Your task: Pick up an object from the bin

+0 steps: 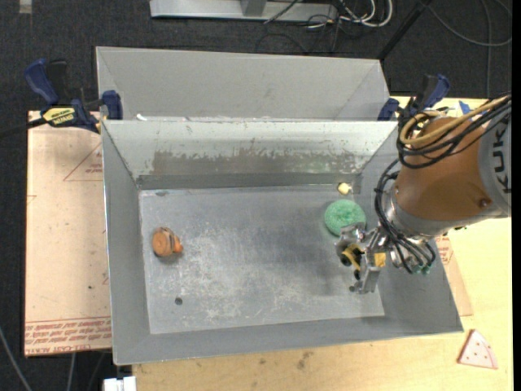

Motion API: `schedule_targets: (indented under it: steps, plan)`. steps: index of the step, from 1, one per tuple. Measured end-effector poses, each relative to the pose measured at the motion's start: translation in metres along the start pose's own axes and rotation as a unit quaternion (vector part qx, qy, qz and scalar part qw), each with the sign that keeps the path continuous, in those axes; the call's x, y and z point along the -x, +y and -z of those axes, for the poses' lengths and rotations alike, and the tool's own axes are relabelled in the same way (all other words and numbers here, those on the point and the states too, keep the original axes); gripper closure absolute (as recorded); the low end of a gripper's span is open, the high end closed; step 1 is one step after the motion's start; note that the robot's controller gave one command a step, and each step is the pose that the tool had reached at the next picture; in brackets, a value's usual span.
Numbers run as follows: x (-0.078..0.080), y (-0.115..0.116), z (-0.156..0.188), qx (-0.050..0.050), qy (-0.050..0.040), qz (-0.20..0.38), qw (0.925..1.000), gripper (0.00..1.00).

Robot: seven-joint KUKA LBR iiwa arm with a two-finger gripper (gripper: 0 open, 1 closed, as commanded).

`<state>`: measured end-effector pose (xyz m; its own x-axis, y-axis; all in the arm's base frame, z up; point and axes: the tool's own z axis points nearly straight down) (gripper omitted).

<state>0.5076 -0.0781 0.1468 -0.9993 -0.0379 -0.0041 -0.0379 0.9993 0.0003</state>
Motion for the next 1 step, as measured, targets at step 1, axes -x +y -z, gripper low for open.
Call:
schedule_targets:
  steps: [1]
  plan:
    - [-0.0078, 0.0024, 0.1722, -0.002, -0.0038, 0.18, 0.9837, 1.0]
